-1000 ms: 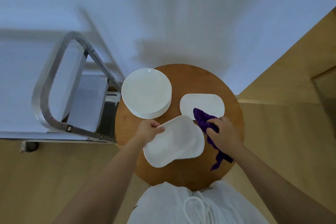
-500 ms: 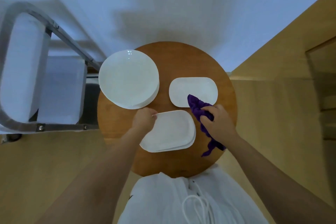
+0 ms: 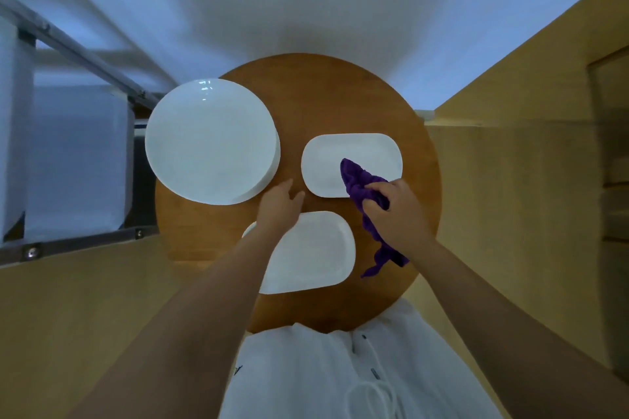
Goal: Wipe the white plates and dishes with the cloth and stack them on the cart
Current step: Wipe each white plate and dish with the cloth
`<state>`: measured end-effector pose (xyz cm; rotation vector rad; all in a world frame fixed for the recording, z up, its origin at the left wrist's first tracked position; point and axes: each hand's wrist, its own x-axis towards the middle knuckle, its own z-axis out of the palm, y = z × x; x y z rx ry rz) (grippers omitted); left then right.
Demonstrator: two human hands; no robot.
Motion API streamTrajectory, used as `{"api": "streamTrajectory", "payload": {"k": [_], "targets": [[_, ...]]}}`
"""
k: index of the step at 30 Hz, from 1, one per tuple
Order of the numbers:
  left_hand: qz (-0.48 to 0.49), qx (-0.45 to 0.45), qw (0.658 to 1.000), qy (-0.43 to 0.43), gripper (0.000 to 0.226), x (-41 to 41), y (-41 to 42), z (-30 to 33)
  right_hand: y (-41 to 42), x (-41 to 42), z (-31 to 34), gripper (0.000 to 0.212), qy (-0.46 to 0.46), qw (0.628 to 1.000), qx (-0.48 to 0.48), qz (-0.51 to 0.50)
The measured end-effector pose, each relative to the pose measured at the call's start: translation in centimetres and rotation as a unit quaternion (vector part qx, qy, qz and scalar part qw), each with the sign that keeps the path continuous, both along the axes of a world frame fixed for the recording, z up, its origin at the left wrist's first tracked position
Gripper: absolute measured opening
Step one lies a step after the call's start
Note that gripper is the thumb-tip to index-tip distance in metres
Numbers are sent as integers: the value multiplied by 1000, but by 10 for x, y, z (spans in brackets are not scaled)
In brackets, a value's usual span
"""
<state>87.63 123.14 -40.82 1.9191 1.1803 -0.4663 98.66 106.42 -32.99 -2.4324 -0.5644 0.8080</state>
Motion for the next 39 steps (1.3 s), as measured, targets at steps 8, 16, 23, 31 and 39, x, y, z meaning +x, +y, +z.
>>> {"api": "streamTrajectory", "payload": {"k": [8,16,23,31,39], "targets": [[229,-68,971,18,68,73,7,-39,-1,14,-13,29,60,994,27,-86],[212,-78,974,-18,38,85,4,-42,-6,25,-13,28,72,992,34,-98],[323,-205,918,-102,51,85,-9,-15,-13,45,-5,23,89,977,84,-174],[383,-333,829,-237,33,57,-25,45,-15,54,32,22,44,944,150,-292],[393,-330,811,-281,41,19,-36,116,-12,27,51,82,-162,981,-90,51]]}}
